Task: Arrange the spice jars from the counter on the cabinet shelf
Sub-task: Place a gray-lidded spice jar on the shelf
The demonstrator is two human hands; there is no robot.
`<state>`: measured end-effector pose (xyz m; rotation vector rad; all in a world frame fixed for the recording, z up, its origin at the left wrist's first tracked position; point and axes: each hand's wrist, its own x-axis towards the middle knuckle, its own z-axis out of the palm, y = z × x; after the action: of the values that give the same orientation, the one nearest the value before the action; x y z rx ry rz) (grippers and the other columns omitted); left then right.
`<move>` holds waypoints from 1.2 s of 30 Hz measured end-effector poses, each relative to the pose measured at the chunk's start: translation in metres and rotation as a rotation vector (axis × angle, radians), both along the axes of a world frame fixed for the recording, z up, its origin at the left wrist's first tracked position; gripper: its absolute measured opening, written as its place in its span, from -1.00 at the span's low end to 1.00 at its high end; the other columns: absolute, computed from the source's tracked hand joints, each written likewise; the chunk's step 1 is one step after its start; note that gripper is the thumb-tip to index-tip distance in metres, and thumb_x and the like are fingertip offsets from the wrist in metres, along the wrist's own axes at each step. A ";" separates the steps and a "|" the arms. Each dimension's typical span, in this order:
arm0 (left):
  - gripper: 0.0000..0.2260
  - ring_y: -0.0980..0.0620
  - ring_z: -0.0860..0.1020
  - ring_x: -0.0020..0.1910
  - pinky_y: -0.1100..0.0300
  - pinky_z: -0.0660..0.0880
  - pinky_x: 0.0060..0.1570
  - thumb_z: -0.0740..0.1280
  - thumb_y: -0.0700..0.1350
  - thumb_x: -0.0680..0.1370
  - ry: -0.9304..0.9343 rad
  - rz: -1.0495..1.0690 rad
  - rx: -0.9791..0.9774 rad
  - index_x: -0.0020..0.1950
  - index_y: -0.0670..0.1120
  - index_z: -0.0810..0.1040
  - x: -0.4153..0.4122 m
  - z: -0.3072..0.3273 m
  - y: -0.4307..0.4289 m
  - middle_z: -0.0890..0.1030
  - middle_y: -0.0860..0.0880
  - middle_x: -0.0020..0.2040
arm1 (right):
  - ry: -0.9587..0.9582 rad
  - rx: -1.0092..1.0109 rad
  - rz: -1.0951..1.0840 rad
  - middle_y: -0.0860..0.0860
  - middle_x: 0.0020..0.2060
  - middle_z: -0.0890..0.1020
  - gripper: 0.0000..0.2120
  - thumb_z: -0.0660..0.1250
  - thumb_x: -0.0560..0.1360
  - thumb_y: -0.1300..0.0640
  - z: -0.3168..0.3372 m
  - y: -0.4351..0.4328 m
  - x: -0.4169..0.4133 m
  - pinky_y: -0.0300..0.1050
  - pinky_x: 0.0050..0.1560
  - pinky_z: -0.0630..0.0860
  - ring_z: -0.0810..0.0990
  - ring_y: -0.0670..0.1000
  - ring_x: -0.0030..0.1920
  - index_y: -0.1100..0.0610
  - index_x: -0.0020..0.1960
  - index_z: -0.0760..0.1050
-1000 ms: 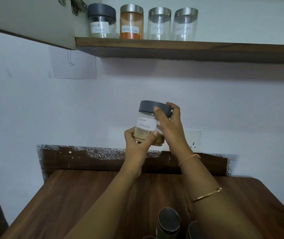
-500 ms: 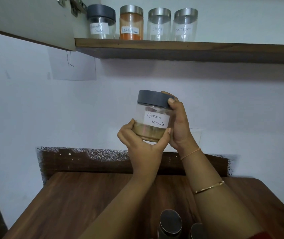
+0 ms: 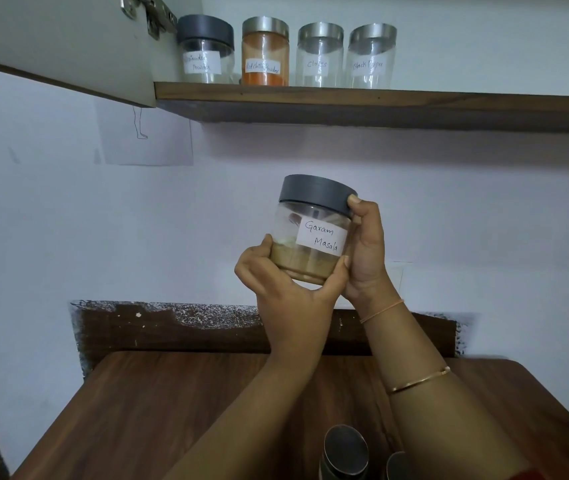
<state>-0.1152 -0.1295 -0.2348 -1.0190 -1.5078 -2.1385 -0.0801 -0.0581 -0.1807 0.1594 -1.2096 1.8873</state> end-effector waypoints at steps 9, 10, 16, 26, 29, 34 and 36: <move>-0.33 0.45 0.35 0.01 0.48 0.33 -0.22 0.49 0.16 0.23 -0.031 -0.114 -0.104 0.19 -0.05 0.30 -0.014 0.004 -0.005 0.27 0.09 0.15 | -0.133 0.055 -0.357 0.18 0.10 0.51 -0.51 0.27 0.38 -0.05 0.006 -0.009 -0.004 0.22 0.18 0.46 0.52 0.16 0.08 0.20 0.22 0.39; -0.34 0.51 0.33 0.02 0.47 0.34 -0.21 0.51 0.14 0.24 -0.033 -0.138 -0.115 0.20 -0.05 0.30 -0.016 0.005 -0.006 0.28 0.08 0.15 | -0.134 0.081 -0.389 0.14 0.07 0.52 -0.53 0.27 0.38 -0.04 0.007 -0.011 -0.004 0.14 0.09 0.52 0.54 0.12 0.04 0.19 0.20 0.40; -0.34 0.24 0.44 0.03 0.32 0.46 -0.10 0.53 0.14 0.25 -0.019 -0.308 -0.227 0.21 -0.02 0.30 -0.029 0.015 -0.012 0.36 0.04 0.16 | -0.142 0.193 -0.582 -0.04 -0.03 0.54 -0.59 0.27 0.36 -0.06 0.012 -0.015 0.000 -0.27 -0.30 0.54 0.60 -0.12 -0.14 0.04 0.17 0.36; -0.29 0.22 0.50 0.09 0.39 0.41 -0.13 0.53 0.11 0.29 -0.074 -0.755 -0.424 0.36 0.05 0.31 -0.053 0.043 -0.014 0.47 0.08 0.28 | -0.283 0.430 -0.754 -0.03 0.06 0.49 -0.71 0.23 0.57 0.01 0.035 -0.018 0.025 -0.29 -0.26 0.57 0.61 -0.09 -0.08 -0.04 0.25 0.28; -0.32 0.19 0.50 0.05 0.46 0.45 -0.28 0.54 0.08 0.30 -0.063 -0.729 -0.380 0.33 0.03 0.32 -0.047 0.051 -0.010 0.47 0.08 0.24 | -0.370 0.446 -0.771 -0.06 0.11 0.46 -0.61 0.19 0.59 -0.01 0.044 -0.020 0.033 -0.37 -0.29 0.54 0.57 -0.14 -0.06 -0.06 0.38 0.21; -0.38 0.30 0.49 -0.10 0.59 0.37 -0.45 0.55 0.14 0.23 -0.068 -0.653 -0.273 0.16 0.13 0.30 -0.027 0.066 -0.005 0.42 0.28 -0.03 | -0.511 0.504 -0.903 0.03 0.43 0.29 -0.17 0.33 0.46 -0.15 0.054 -0.028 0.043 -0.38 -0.12 0.56 0.51 -0.05 0.17 -0.04 0.54 -0.08; -0.42 0.20 0.50 -0.06 0.53 0.39 -0.42 0.53 0.11 0.29 -0.046 -0.578 -0.235 0.16 0.13 0.28 -0.018 0.073 0.001 0.42 0.23 0.01 | -0.566 0.547 -0.971 0.05 0.47 0.26 -0.05 0.39 0.40 -0.19 0.056 -0.030 0.047 -0.16 0.15 0.53 0.40 0.09 0.35 -0.03 0.55 -0.14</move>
<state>-0.1333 -0.1284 -0.1613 -1.6664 -1.6648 -2.3951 -0.0333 -0.0878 -0.1244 -0.6129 -1.7303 0.7343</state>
